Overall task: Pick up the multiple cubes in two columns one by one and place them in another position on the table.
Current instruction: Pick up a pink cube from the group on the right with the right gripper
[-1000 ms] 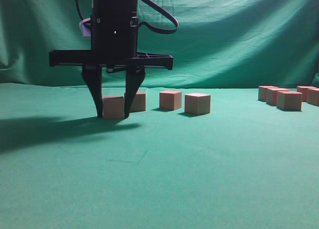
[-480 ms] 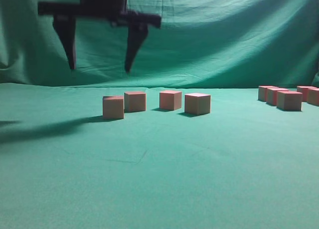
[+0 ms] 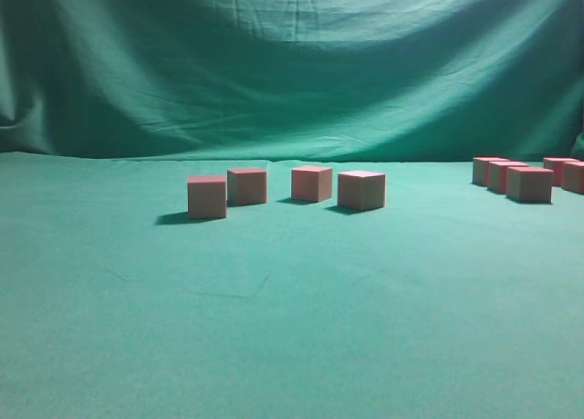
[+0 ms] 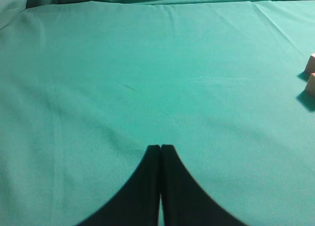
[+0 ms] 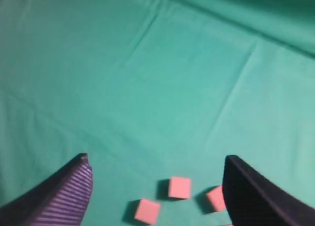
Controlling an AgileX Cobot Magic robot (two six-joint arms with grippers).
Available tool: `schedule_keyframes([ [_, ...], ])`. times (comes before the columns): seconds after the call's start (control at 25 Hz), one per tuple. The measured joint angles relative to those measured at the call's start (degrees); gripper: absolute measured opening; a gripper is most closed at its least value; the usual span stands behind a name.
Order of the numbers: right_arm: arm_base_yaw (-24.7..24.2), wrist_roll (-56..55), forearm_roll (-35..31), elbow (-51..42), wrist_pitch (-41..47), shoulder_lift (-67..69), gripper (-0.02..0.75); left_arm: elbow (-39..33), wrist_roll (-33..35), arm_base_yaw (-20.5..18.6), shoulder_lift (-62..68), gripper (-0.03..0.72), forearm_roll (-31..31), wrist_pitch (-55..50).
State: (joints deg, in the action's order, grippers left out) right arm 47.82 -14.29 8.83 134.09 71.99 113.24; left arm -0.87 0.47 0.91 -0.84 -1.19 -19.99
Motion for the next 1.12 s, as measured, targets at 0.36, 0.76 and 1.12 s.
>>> schedule_keyframes([
  [0.36,-15.25,0.57,1.21,-20.03,0.41,-16.09,0.555,0.0,0.0,0.0,0.0,0.0,0.0,0.0],
  [0.76,-28.98,0.91,-0.2,-46.46,-6.01,-18.77,0.555,0.0,0.0,0.0,0.0,0.0,0.0,0.0],
  [1.12,-32.23,1.04,-3.36,-54.8,-17.15,-11.6,0.555,0.0,0.0,0.0,0.0,0.0,0.0,0.0],
])
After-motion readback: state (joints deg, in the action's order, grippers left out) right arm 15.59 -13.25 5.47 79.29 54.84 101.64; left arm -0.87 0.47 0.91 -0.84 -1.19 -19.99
